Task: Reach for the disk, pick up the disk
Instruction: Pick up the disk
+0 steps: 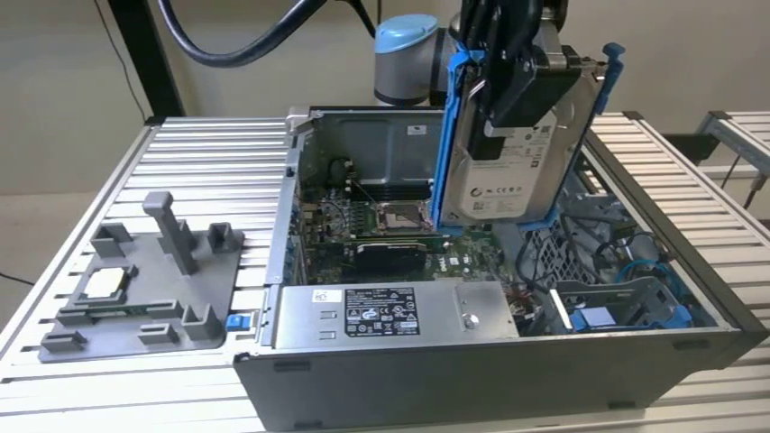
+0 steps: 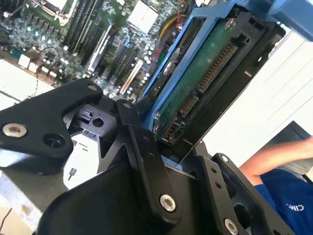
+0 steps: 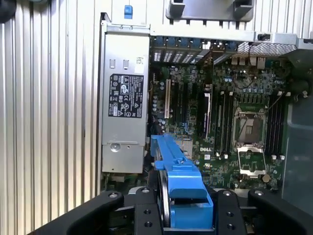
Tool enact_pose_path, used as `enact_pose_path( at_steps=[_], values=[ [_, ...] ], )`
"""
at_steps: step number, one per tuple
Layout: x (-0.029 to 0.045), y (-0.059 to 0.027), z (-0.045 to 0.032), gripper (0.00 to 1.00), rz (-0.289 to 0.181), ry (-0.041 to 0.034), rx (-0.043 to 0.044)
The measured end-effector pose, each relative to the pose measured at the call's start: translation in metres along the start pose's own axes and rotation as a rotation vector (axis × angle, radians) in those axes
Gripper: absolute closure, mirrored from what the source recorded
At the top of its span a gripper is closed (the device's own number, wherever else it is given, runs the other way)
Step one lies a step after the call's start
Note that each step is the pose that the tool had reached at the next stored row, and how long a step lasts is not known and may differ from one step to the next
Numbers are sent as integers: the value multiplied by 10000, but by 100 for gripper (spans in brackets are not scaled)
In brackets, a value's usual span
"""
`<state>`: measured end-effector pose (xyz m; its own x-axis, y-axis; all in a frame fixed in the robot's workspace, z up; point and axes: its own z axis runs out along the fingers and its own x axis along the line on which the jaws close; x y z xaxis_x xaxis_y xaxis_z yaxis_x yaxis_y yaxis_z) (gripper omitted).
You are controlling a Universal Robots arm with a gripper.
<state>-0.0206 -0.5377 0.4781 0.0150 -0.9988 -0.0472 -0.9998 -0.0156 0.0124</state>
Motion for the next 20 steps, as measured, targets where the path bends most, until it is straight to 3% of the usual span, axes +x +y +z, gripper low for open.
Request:
enact_pose_path(
  at_steps=[10, 20],
  values=[
    [200, 3, 0, 100, 318, -4, 15],
    [262, -118, -1, 100, 404, -5, 15]
  ],
)
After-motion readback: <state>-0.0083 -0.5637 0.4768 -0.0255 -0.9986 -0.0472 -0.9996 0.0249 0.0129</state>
